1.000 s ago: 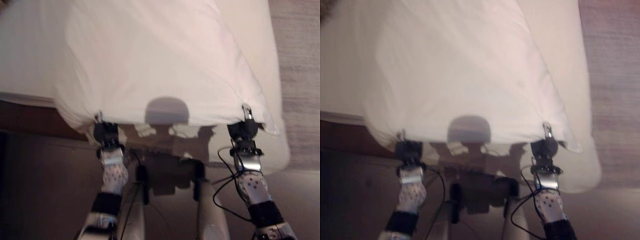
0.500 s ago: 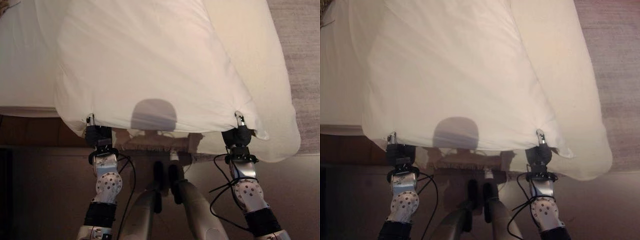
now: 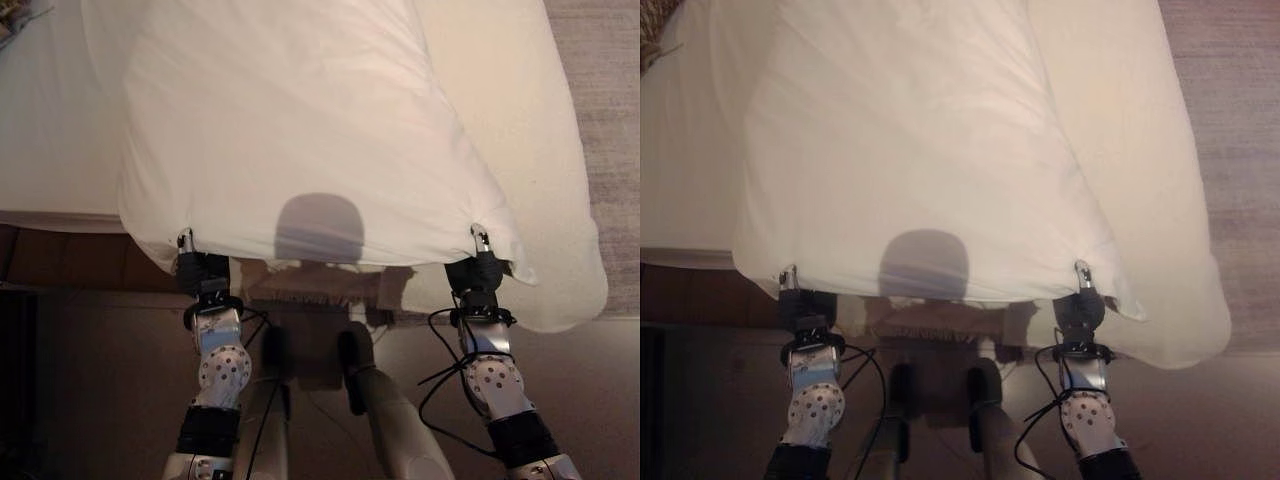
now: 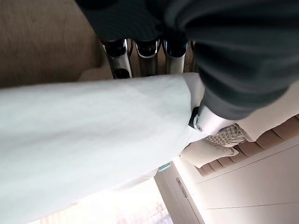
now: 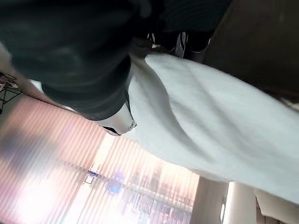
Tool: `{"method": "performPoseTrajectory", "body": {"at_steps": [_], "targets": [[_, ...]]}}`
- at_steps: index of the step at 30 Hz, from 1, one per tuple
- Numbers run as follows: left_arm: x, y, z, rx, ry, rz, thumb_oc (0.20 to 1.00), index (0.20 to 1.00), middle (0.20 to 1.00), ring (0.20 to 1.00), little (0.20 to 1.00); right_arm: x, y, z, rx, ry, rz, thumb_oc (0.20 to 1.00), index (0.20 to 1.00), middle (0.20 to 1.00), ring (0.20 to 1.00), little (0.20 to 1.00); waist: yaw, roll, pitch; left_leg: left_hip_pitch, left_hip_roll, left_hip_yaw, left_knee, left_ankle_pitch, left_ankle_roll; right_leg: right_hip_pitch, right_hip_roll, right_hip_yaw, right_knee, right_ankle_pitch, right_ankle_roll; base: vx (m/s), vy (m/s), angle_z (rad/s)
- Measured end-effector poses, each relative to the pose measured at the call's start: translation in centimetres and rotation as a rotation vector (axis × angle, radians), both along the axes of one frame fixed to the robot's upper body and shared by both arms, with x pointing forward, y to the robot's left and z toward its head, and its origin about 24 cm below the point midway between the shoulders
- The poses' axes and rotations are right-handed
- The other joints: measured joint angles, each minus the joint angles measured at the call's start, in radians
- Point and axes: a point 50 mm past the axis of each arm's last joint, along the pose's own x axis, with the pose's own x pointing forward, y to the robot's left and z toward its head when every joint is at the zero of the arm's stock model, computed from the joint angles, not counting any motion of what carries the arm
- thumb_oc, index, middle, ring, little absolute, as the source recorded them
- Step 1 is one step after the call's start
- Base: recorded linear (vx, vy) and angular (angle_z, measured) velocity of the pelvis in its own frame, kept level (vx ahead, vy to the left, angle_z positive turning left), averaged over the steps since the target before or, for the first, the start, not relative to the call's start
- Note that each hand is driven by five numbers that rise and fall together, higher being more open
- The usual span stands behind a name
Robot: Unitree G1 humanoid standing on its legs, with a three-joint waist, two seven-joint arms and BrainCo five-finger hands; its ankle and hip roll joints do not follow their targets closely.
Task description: Make the bed
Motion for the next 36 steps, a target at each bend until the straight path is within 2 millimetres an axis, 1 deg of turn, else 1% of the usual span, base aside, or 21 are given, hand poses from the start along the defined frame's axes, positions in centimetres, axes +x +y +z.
{"method": "performPoseTrajectory", "body": {"at_steps": [2, 3, 5, 6, 7, 8, 9, 10, 11, 12, 13, 14, 17, 18, 19, 20, 26, 31, 32, 35, 36], "targets": [[0.1, -0.2, 0.1, 0.007, -0.005, -0.010, 0.200, 0.200, 0.200, 0.200, 0.200, 0.1, 0.0, 0.0, 0.008, -0.002, -0.007, 0.200, 0.200, 0.200, 0.200, 0.200, 0.001, 0.001, -0.001, 0.010, 0.000, -0.029, 0.004, -0.003, -0.004, 0.001, 0.006, 0.023, 0.000, -0.001, 0.024, 0.05, 0.595, -0.18], [0.1, -0.4, 0.0, 0.010, -0.002, -0.018, 0.200, 0.200, 0.200, 0.200, 0.200, 0.2, -0.2, 0.1, 0.013, -0.004, -0.012, 0.200, 0.200, 0.200, 0.200, 0.200, 0.007, 0.001, -0.001, 0.005, -0.036, -0.026, 0.065, -0.010, -0.014, 0.001, -0.007, 0.040, -0.006, 0.004, 0.044, 0.07, 0.772, -0.29], [0.0, -0.7, -0.6, 0.013, 0.015, -0.026, 0.200, 0.200, 0.200, 0.200, 0.200, 0.3, -0.5, 0.2, 0.010, -0.007, -0.017, 0.200, 0.200, 0.200, 0.200, 0.200, 0.007, 0.020, -0.008, 0.045, -0.098, 0.003, 0.069, 0.042, 0.030, 0.004, -0.016, 0.046, -0.020, 0.012, 0.078, 0.08, 0.864, -0.31], [0.4, -1.3, -1.5, 0.061, 0.050, -0.068, 0.200, 0.200, 0.200, 0.200, 0.200, 0.1, -0.8, 0.3, 0.000, -0.008, -0.018, 0.200, 0.200, 0.200, 0.200, 0.200, -0.005, 0.024, -0.008, 0.025, -0.142, 0.073, 0.138, 0.034, 0.009, 0.002, -0.066, 0.023, -0.017, 0.013, 0.112, 0.04, 0.575, -0.09], [0.7, -1.7, -1.7, 0.069, 0.069, -0.093, 0.200, 0.200, 0.200, 0.200, 0.200, -0.1, -1.1, -0.1, 0.004, 0.008, -0.031, 0.200, 0.200, 0.200, 0.200, 0.200, -0.001, 0.019, -0.010, 0.018, -0.178, 0.085, 0.161, 0.024, 0.017, 0.009, -0.085, 0.047, -0.028, 0.024, 0.136, 0.04, 0.712, -0.35], [0.2, -1.6, -2.4, 0.077, 0.089, -0.093, 0.200, 0.200, 0.200, 0.200, 0.200, 0.2, -0.4, 0.2, 0.008, -0.005, -0.008, 0.200, 0.200, 0.200, 0.200, 0.200, 0.028, 0.026, -0.018, 0.026, -0.198, 0.094, 0.157, -0.023, 0.090, 0.017, -0.103, 0.056, -0.087, 0.065, 0.166, 0.00, 0.425, -0.78], [0.1, -1.4, -2.5, 0.087, 0.092, -0.088, 0.200, 0.200, 0.200, 0.200, 0.200, 0.3, -0.2, 0.3, 0.008, -0.011, -0.001, 0.200, 0.200, 0.200, 0.200, 0.200, 0.031, 0.024, -0.020, 0.030, -0.186, 0.105, 0.145, -0.034, 0.069, 0.010, -0.127, 0.039, -0.109, 0.077, 0.165, -0.02, 0.283, -0.96], [0.1, -1.2, -2.5, 0.094, 0.095, -0.082, 0.200, 0.200, 0.200, 0.200, 0.200, 0.6, 0.6, 0.7, 0.020, -0.026, 0.026, 0.200, 0.200, 0.200, 0.200, 0.200, 0.028, 0.024, -0.020, 0.017, -0.205, 0.160, 0.141, -0.021, 0.073, 0.013, -0.185, -0.029, -0.134, 0.093, 0.166, -0.02, 0.252, -0.48], [0.2, -1.1, -2.3, 0.105, 0.090, -0.078, 0.200, 0.200, 0.200, 0.200, 0.200, 0.6, 0.9, 0.7, 0.020, -0.026, 0.036, 0.200, 0.200, 0.200, 0.200, 0.200, 0.024, 0.027, -0.020, 0.008, -0.219, 0.162, 0.148, -0.017, 0.081, 0.028, -0.210, -0.024, -0.154, 0.097, 0.189, -0.02, 0.116, -0.16], [0.4, -1.5, -1.9, 0.105, 0.075, -0.088, 0.200, 0.200, 0.200, 0.200, 0.200, 0.2, 1.0, 0.1, 0.023, -0.004, 0.041, 0.200, 0.200, 0.200, 0.200, 0.200, 0.026, 0.025, -0.021, 0.003, -0.247, 0.159, 0.144, -0.010, 0.101, 0.046, -0.211, -0.029, -0.180, 0.100, 0.200, -0.08, 0.337, 0.20], [0.5, -1.1, -1.6, 0.113, 0.066, -0.079, 0.200, 0.200, 0.200, 0.200, 0.200, 0.0, 0.9, -0.3, 0.027, 0.009, 0.041, 0.200, 0.200, 0.200, 0.200, 0.200, 0.026, 0.025, -0.022, 0.003, -0.256, 0.133, 0.125, 0.009, 0.104, 0.057, -0.187, 0.021, -0.160, 0.068, 0.233, -0.07, 0.218, 0.13], [0.2, -1.0, -1.8, 0.107, 0.069, -0.072, 0.200, 0.200, 0.200, 0.200, 0.200, -0.3, 0.9, -0.9, 0.033, 0.029, 0.036, 0.200, 0.200, 0.200, 0.200, 0.200, 0.034, 0.021, -0.020, 0.007, -0.268, 0.140, 0.092, 0.033, 0.115, 0.025, -0.134, 0.007, -0.067, 0.005, 0.251, -0.09, 0.253, 0.16], [-0.3, -0.3, -2.0, 0.112, 0.081, -0.054, 0.200, 0.200, 0.200, 0.200, 0.200, -0.4, 1.0, -0.8, 0.037, 0.021, 0.039, 0.200, 0.200, 0.200, 0.200, 0.200, 0.029, 0.012, -0.023, 0.033, -0.289, 0.165, 0.003, 0.098, 0.134, -0.038, -0.049, -0.056, 0.060, -0.069, 0.191, -0.04, 0.036, 0.08], [-0.4, -0.2, -2.1, 0.115, 0.085, -0.053, 0.200, 0.200, 0.200, 0.200, 0.200, -0.4, 1.0, -0.8, 0.036, 0.019, 0.040, 0.200, 0.200, 0.200, 0.200, 0.200, 0.024, 0.012, -0.023, 0.033, -0.299, 0.163, 0.003, 0.100, 0.133, -0.035, -0.025, -0.024, 0.065, -0.080, 0.168, -0.02, -0.004, 0.14], [-0.4, -0.1, -2.0, 0.120, 0.084, -0.051, 0.200, 0.200, 0.200, 0.200, 0.200, -0.3, 0.9, -1.0, 0.030, 0.022, 0.039, 0.200, 0.200, 0.200, 0.200, 0.200, 0.016, 0.013, -0.023, 0.033, -0.309, 0.160, 0.002, 0.101, 0.131, -0.026, -0.007, 0.000, 0.054, -0.067, 0.079, -0.03, -0.096, 0.09], [-0.5, -0.3, -2.2, 0.111, 0.091, -0.053, 0.200, 0.200, 0.200, 0.200, 0.200, -0.2, 0.9, -1.2, 0.026, 0.034, 0.037, 0.200, 0.200, 0.200, 0.200, 0.200, 0.025, 0.015, -0.023, 0.040, -0.303, 0.160, -0.006, 0.104, 0.122, -0.011, 0.010, 0.017, 0.034, -0.050, 0.053, -0.03, -0.095, 0.02], [-0.8, -1.1, -3.0, 0.054, 0.117, -0.056, 0.200, 0.200, 0.200, 0.200, 0.200, 0.0, 0.4, -1.6, 0.010, 0.055, 0.024, 0.200, 0.200, 0.200, 0.200, 0.200, 0.008, 0.030, -0.032, 0.072, -0.278, 0.126, -0.032, 0.123, 0.094, 0.052, 0.019, -0.054, -0.025, -0.032, 0.030, -0.04, -0.109, 0.21], [-0.7, -1.5, -2.9, 0.039, 0.110, -0.060, 0.200, 0.200, 0.200, 0.200, 0.200, 0.0, 0.2, -1.7, 0.000, 0.059, 0.020, 0.200, 0.200, 0.200, 0.200, 0.200, 0.022, 0.035, -0.034, 0.070, -0.274, 0.095, -0.018, 0.133, 0.076, 0.043, 0.017, -0.057, 0.004, -0.042, 0.030, -0.04, -0.007, 0.07], [-0.6, -1.6, -2.8, 0.039, 0.108, -0.068, 0.200, 0.200, 0.200, 0.200, 0.200, -0.1, 0.0, -1.8, -0.006, 0.062, 0.018, 0.200, 0.200, 0.200, 0.200, 0.200, 0.026, 0.030, -0.036, 0.056, -0.279, 0.084, 0.005, 0.136, 0.066, 0.045, -0.001, -0.064, -0.006, -0.033, -0.020, -0.02, 0.142, 0.03], [-0.2, -1.7, -2.4, 0.038, 0.098, -0.069, 0.200, 0.200, 0.200, 0.200, 0.200, -0.3, -0.5, -2.0, -0.027, 0.073, 0.012, 0.200, 0.200, 0.200, 0.200, 0.200, 0.026, 0.027, -0.043, 0.039, -0.213, 0.060, 0.068, 0.062, 0.000, 0.046, -0.050, -0.101, -0.024, -0.026, -0.026, -0.01, 0.175, 0.12], [0.0, -1.9, -2.2, 0.033, 0.091, -0.070, 0.200, 0.200, 0.200, 0.200, 0.200, -0.5, -0.9, -2.0, -0.050, 0.077, 0.007, 0.200, 0.200, 0.200, 0.200, 0.200, 0.025, 0.028, -0.045, 0.051, -0.142, 0.055, 0.056, 0.058, -0.012, 0.049, -0.065, -0.127, -0.030, -0.025, -0.024, 0.01, 0.311, 0.24]]}}
